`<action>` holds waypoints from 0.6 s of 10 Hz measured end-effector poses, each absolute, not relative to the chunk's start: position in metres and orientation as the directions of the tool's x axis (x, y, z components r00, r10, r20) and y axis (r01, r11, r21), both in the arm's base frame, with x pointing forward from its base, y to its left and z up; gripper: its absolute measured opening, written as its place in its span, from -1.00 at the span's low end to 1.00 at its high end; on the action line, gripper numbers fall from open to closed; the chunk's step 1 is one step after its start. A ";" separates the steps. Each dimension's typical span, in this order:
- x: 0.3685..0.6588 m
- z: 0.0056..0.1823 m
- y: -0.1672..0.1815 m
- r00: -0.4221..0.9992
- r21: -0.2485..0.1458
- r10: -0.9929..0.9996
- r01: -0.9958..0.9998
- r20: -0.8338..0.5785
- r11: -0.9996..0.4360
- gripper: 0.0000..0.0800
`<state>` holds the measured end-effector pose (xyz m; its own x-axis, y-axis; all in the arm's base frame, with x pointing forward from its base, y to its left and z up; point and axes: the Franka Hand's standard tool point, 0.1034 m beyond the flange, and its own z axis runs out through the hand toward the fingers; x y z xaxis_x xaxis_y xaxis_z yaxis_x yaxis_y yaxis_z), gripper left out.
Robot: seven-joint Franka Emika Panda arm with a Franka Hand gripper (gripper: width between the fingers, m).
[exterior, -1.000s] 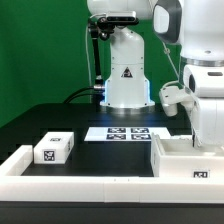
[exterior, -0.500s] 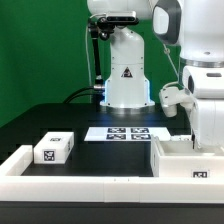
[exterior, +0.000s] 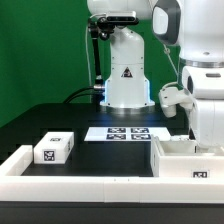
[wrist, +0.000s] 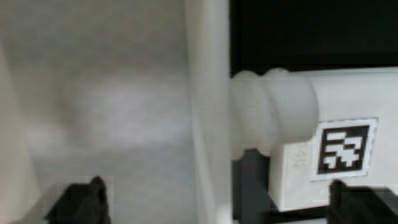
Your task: Assemble cabinet
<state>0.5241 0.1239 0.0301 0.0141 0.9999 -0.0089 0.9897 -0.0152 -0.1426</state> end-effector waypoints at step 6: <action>0.527 0.042 0.121 0.010 -0.125 1.000 0.992 -0.009 -0.011 0.62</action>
Offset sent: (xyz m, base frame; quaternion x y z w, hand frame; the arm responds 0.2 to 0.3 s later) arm 0.0000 0.0000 0.0000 0.0000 0.0000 0.0000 1.0000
